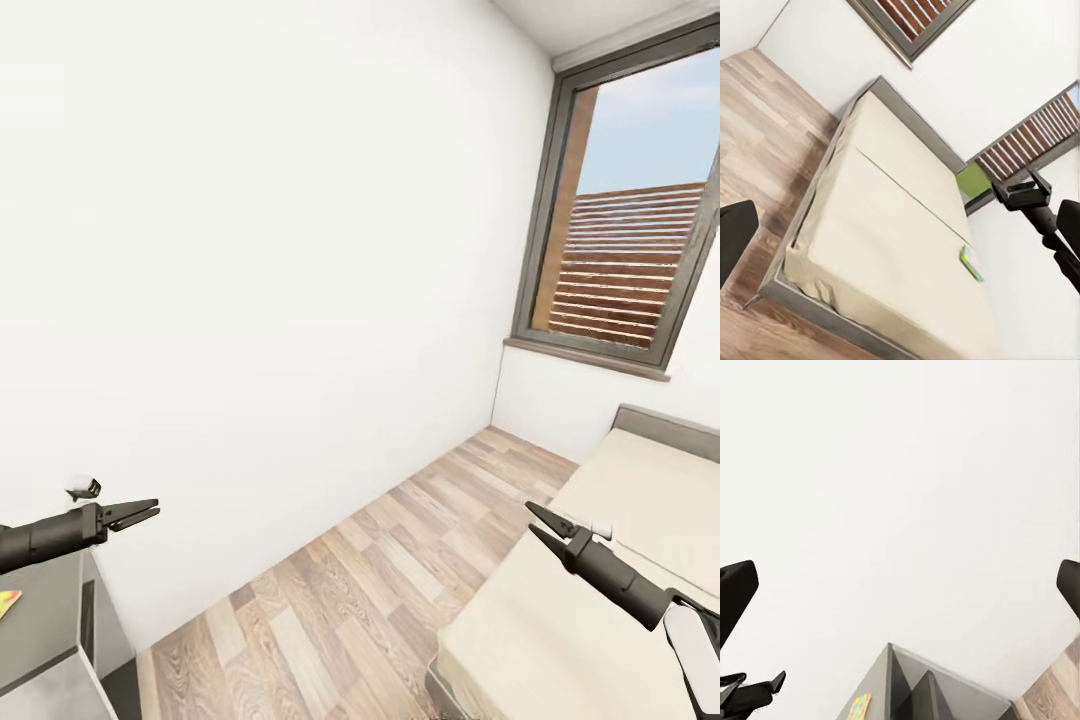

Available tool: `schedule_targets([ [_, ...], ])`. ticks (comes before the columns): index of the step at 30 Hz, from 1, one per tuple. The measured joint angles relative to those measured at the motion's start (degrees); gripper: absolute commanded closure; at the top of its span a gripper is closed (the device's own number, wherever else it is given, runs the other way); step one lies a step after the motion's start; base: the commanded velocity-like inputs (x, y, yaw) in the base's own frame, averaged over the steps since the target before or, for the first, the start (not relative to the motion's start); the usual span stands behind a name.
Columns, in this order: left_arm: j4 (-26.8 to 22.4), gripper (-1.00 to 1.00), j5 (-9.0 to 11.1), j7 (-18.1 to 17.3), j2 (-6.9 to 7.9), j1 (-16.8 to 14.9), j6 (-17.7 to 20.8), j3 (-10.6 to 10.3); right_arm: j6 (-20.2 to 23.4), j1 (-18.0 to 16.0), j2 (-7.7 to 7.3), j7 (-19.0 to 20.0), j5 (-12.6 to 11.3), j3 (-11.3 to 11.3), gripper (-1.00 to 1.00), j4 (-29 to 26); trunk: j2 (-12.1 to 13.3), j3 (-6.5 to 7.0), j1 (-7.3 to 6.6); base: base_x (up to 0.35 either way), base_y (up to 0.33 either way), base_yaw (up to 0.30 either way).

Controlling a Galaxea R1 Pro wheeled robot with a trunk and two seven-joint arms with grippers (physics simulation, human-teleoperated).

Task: Put all the toys in the child's room - the three board games (two on the bed and one on the table), the two jigsaw puzzles on the table, and the tennis ball on the table - inside the toy box on the table in the child's room.

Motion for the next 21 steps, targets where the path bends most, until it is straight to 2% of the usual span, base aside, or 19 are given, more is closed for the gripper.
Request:
schedule_targets([
  [21,0.00,-1.00,-0.07,0.00,-0.07,0.00,0.04,-0.03,0.00,0.00,0.00,-0.10,0.01,0.00,-1.00,0.23,0.01,-0.35,0.00,0.000,0.000,-0.281],
])
